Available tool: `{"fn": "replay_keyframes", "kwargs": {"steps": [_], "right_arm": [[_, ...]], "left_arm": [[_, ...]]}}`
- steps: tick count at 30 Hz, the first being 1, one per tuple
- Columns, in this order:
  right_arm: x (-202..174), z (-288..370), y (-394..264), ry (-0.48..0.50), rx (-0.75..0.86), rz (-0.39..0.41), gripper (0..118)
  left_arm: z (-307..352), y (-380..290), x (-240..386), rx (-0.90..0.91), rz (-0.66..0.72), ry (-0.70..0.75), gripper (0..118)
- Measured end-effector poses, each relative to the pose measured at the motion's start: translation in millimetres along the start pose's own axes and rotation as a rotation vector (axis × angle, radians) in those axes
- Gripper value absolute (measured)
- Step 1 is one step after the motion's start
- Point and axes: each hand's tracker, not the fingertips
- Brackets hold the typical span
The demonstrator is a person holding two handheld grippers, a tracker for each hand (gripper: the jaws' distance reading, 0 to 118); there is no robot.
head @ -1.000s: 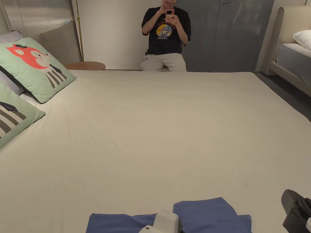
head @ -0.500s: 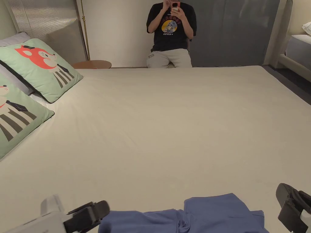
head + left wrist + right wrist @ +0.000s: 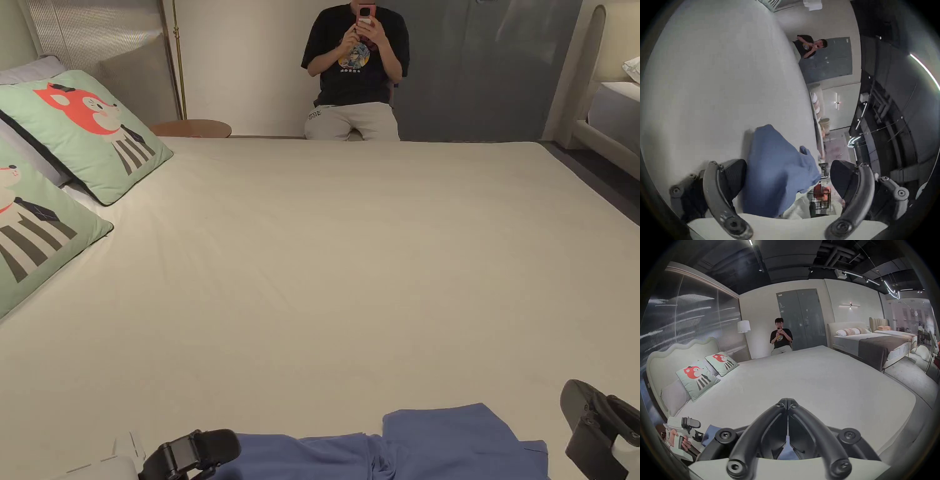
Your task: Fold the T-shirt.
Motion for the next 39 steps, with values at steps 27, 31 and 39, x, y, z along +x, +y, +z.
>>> {"fn": "replay_keyframes", "kwargs": {"steps": [27,31,39], "right_arm": [[4,-11,-8,0.013,-0.017,-0.027,0],[1,-14,-9,0.030,-0.025,-0.035,0],[24,1,-7,0.010,-0.005,-0.033,0]], "left_arm": [[97,30,60,0.198,-0.176,0.180,13],[47,30,89,0.102,-0.277,0.071,13],[-105,-13,122,-0.087,-0.487,0.191,13]]}}
